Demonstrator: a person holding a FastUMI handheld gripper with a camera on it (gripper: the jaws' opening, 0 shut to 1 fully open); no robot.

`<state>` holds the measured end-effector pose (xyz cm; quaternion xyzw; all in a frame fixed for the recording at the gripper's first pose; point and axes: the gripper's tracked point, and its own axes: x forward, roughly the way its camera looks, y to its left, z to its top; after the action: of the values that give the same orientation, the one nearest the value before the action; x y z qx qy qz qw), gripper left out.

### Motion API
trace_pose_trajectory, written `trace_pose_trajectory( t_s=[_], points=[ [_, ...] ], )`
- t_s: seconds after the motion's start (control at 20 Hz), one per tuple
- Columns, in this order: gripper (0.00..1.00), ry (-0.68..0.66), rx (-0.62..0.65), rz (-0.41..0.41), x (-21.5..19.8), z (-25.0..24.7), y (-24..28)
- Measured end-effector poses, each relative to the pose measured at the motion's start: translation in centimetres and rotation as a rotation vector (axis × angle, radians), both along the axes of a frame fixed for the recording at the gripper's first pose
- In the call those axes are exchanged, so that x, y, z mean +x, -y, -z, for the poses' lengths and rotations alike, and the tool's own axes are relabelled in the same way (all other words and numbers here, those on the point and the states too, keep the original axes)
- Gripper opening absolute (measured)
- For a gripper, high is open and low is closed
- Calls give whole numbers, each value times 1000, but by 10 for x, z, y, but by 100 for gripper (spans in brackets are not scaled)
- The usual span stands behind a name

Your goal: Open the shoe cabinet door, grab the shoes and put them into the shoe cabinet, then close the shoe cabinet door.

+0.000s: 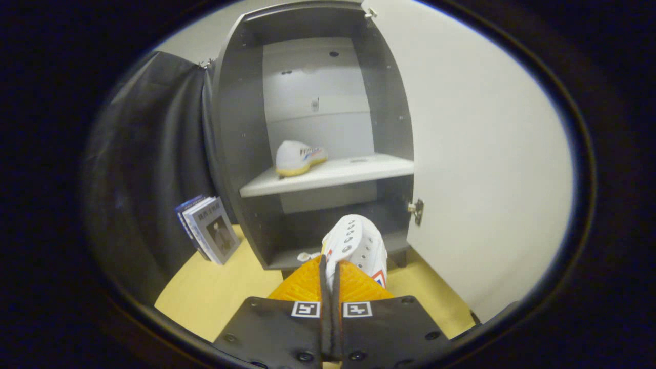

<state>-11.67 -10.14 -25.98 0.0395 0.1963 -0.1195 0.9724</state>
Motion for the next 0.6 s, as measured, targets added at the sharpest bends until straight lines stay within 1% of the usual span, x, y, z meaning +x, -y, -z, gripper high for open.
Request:
trace_pose_trajectory(
  t_s=[0.15, 0.3, 0.4, 0.6],
  points=[
    [2, 62, -12, 9, 17, -47, -3],
    [2, 121, -37, 1, 37, -86, -5],
    [2, 156, -39, -5, 52, -106, -3],
    [2, 203, -46, -21, 103, -127, 12]
  ],
)
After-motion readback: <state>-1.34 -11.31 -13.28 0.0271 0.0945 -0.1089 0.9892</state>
